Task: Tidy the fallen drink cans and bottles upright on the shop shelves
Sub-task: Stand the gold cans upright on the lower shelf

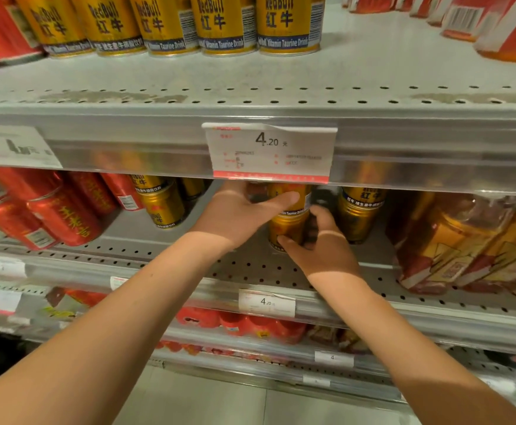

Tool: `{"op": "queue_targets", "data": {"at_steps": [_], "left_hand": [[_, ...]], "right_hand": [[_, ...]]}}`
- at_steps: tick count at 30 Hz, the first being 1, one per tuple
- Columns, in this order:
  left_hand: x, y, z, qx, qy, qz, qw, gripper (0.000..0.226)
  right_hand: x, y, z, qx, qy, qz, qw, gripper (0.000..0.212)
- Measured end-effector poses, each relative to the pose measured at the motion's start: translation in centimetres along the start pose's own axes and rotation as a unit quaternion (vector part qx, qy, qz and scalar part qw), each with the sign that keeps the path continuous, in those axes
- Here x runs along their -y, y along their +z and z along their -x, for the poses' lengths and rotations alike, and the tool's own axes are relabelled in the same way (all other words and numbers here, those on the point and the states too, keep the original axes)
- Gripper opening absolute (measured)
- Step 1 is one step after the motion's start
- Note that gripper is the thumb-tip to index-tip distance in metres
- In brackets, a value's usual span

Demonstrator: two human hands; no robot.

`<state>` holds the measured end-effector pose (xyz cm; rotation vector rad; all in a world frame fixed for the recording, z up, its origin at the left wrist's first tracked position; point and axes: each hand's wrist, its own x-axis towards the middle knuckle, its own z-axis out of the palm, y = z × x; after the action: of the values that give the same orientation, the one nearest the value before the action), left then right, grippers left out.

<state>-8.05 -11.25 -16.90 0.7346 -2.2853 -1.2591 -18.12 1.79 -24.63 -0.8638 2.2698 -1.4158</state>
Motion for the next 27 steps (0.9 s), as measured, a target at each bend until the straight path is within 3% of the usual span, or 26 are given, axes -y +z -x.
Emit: {"op": "queue_targets", "data": {"at_steps": [4,8,13,16,19,23,27], "left_hand": [[0.8,-0.6,0.4,-0.051,0.012,-0.021,0.998,0.060],[2.1,-2.0,1.3,-0.053,-0.003,-0.028,0.998,0.065],[6.2,-5.9,3.7,-0.115,-0.074,-0.095,0.986,0.006],[8.4,-8.9,4.5,-0.178,-0.107,-0.145,0.967,0.005],[10.1,-11.4,4.1,-0.208,-0.121,-0.135,0.961,0.022],[12.4,-13.2,1.9,-0.125,-0.103,-0.120,0.980,0.054],[14.6,-14.0,0.4,-0.080,-0.046,-0.117,0.989,0.057]], "right_hand": [[0.9,1.1,-0.2,0.007,-0.015,0.029,0.999,0.068],[1.8,2.8,-0.7,0.014,-0.019,0.035,0.999,0.069],[2.9,4.3,-0.8,0.025,-0.027,0.045,0.998,0.068],[3.8,5.5,-1.2,0.027,-0.028,0.058,0.998,0.071],[4.8,6.9,-1.6,0.022,-0.025,0.057,0.998,0.073],[5.7,9.1,-1.5,0.013,-0.023,0.047,0.999,0.067],[6.3,11.3,-1.5,-0.010,-0.004,0.056,0.998,0.074]]}}
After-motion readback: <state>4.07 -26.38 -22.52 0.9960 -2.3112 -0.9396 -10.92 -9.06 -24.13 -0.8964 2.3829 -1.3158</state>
